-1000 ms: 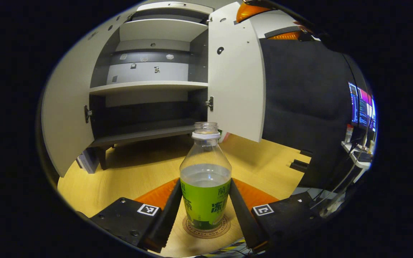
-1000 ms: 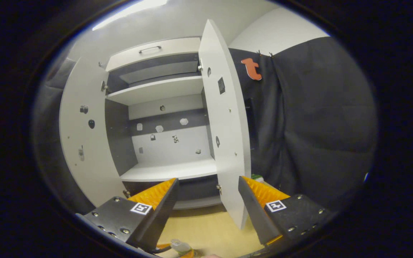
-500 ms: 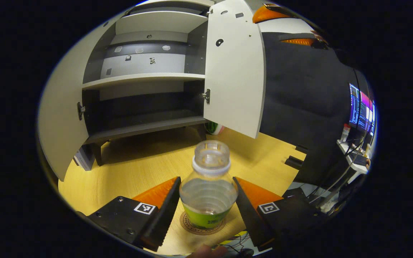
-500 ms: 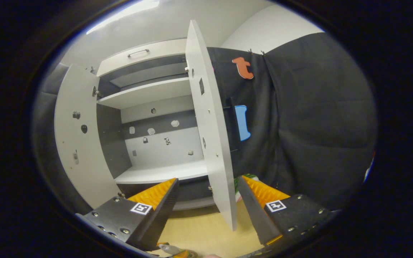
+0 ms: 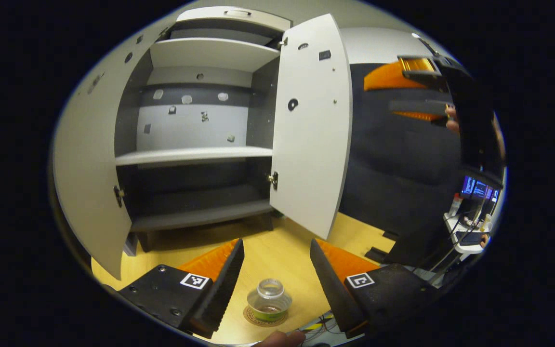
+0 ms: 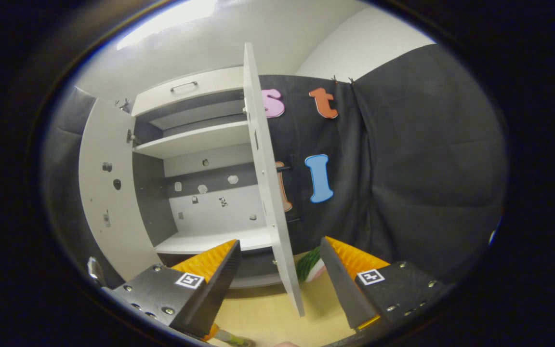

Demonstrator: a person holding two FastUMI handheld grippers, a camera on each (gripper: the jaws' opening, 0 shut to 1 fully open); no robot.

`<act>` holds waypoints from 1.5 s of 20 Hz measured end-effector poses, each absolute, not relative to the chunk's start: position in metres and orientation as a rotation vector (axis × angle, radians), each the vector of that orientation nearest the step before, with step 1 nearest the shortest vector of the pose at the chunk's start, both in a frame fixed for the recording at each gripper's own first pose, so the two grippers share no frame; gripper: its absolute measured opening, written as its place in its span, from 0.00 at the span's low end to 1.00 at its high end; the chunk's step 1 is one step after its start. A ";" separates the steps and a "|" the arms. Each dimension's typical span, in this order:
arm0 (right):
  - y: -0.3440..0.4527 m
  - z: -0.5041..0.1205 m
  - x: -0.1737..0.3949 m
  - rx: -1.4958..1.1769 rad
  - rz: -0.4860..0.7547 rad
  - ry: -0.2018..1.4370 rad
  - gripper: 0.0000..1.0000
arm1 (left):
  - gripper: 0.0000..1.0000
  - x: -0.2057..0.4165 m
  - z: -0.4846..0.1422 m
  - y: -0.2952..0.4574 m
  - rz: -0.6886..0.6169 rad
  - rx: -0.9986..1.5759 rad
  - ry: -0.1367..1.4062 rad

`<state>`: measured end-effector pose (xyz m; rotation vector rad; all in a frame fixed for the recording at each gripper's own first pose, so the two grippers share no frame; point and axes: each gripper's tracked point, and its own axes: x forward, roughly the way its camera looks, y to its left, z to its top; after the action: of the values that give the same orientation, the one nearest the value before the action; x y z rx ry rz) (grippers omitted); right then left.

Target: Grasp the bottle in the cabinet with the left hand and place it on the coaster, then close the right door with the right hand and the left door with the left hand.

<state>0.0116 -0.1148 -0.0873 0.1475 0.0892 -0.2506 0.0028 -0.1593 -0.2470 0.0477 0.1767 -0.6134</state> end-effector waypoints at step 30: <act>-0.215 -0.058 0.152 -0.016 -0.007 0.115 0.99 | 0.90 -0.038 0.005 -0.007 -0.219 0.076 -0.064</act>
<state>0.1522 -0.2146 -0.0584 -0.0158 0.1151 -0.0072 -0.0377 -0.0070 0.0054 0.0756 -0.0639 -0.2195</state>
